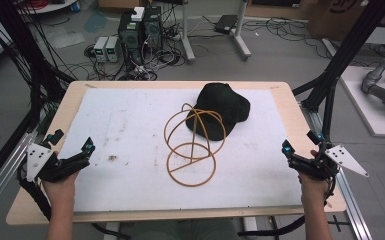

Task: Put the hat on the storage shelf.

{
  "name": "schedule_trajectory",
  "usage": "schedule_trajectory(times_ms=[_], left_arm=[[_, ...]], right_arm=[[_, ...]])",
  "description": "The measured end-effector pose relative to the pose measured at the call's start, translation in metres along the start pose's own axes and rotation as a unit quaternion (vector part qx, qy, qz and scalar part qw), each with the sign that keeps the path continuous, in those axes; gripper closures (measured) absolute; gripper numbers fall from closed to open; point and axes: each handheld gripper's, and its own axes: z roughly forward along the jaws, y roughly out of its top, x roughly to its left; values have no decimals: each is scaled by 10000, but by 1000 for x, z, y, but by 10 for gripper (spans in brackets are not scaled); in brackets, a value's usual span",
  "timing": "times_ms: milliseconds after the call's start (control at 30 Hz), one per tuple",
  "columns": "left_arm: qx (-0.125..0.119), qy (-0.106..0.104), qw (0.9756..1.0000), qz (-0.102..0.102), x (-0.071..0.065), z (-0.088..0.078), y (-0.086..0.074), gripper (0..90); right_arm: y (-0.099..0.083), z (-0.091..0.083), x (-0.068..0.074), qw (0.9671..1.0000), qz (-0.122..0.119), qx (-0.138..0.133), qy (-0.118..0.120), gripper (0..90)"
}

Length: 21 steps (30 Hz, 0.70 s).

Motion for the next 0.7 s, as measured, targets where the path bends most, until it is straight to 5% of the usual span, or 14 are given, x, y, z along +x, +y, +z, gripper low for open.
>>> schedule_trajectory(times_ms=[500,700], left_arm=[[-9,8,10000,-37,0,0,-1,65],[2,21,10000,-61,0,0,-1,65]], right_arm=[[15,7,4,9997,-106,61,218,36],[22,19,7,9986,-192,118,473,45]])
